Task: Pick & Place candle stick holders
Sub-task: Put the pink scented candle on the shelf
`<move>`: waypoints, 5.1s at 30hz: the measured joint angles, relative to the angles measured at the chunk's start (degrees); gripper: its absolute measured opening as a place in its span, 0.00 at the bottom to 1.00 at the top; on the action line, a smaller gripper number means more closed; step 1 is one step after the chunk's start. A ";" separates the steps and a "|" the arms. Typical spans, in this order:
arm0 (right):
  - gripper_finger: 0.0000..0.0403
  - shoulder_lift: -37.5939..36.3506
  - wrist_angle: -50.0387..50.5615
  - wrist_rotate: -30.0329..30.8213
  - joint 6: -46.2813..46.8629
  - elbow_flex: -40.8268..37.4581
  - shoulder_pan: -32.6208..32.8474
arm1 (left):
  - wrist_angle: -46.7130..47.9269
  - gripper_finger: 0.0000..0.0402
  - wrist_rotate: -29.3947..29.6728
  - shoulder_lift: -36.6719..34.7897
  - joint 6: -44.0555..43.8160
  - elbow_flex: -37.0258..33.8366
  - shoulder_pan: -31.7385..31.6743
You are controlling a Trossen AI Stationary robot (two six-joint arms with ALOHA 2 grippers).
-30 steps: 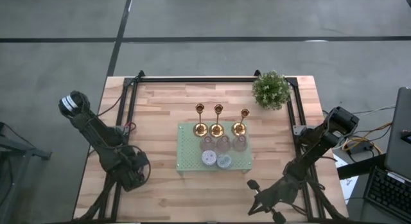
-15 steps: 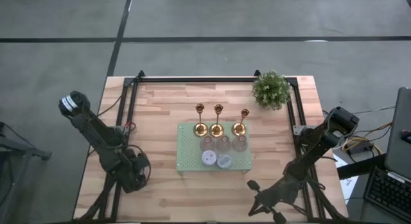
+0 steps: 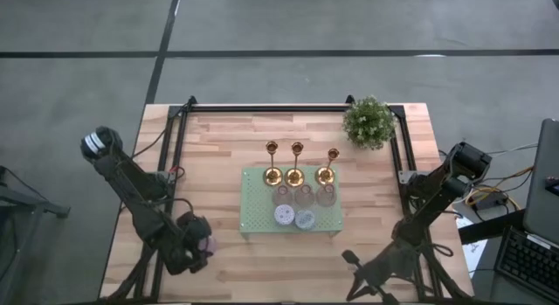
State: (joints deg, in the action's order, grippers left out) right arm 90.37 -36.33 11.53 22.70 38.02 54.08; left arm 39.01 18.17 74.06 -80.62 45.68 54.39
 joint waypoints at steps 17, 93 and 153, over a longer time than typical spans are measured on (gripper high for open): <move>0.02 -1.31 -0.75 0.00 -0.22 0.00 1.21 | 2.23 0.76 0.30 16.18 26.36 27.50 -6.39; 0.02 -1.38 -3.00 0.46 -0.37 0.02 3.04 | 13.60 0.77 -11.50 44.95 81.20 59.25 -16.54; 0.02 -1.22 -6.74 2.56 0.26 0.01 3.04 | 14.98 0.90 -7.11 48.79 86.21 58.98 -16.56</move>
State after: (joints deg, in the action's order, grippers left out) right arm 89.14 -43.06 14.09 22.96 38.03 57.12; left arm 54.00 11.06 122.85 5.59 104.66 37.82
